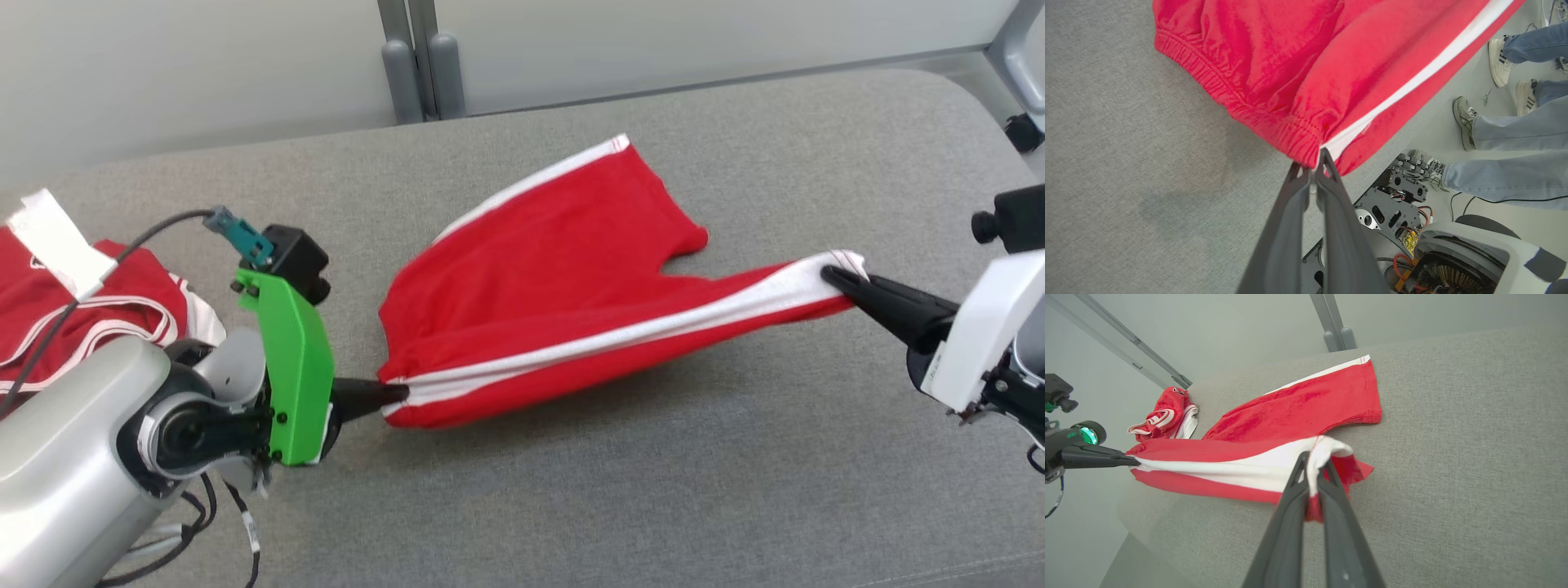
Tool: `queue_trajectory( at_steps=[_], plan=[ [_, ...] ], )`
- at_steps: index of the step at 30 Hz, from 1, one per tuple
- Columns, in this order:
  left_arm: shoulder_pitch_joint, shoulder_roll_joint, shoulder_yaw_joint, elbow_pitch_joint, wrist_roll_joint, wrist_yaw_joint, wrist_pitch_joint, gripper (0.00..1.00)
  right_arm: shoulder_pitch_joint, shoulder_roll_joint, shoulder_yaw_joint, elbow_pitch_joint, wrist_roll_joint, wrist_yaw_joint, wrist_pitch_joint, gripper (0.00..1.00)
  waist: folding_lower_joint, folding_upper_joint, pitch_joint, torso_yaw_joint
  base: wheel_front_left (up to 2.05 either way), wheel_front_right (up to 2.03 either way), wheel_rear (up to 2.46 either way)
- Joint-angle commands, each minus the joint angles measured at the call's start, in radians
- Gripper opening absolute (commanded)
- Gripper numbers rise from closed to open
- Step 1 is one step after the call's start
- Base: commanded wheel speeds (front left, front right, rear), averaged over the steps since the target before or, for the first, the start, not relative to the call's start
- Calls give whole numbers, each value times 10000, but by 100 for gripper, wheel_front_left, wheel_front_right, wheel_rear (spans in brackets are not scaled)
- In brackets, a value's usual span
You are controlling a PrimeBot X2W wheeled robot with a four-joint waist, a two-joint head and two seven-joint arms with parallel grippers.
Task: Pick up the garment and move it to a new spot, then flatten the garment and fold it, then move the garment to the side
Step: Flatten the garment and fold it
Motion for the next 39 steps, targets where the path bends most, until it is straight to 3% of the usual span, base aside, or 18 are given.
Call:
queue_trajectory(
  at_steps=[1, 7, 14, 21, 29, 39],
  plan=[
    [333, 298, -46, -440, -148, 180, 122, 0, 535, -180, -261, -303, 153, -6, 88, 0, 0, 0, -590, 15, 0, 0, 0],
    [649, 861, 78, -2045, -555, 872, 306, 0, 1806, -533, -1428, -1583, 83, -5, 351, 0, 0, 0, -454, 190, 0, 0, 0],
    [-257, 781, 159, -1666, -700, 1292, 1213, 0, 1039, 194, -2338, -1661, -428, -6, 1167, 0, 0, 0, 438, 494, 0, 0, 0],
    [-1246, 189, 563, -439, -1196, 1452, 1744, 0, -1026, 1199, -2468, -231, -853, -10, 2123, 0, 0, 0, 1665, 873, 0, 0, 0],
    [-2146, -712, 864, 833, -1227, 1281, 1700, 0, -3215, 1901, -2101, 1864, -1549, -10, 2641, 0, 0, 0, 2941, 1428, 0, 0, 0],
    [-2784, -1479, 964, 2251, -1073, 901, 1551, 0, -4753, 2505, -1157, 3604, -2001, -8, 2015, 0, 0, 0, 3749, 1597, 0, 0, 0]
  ],
)
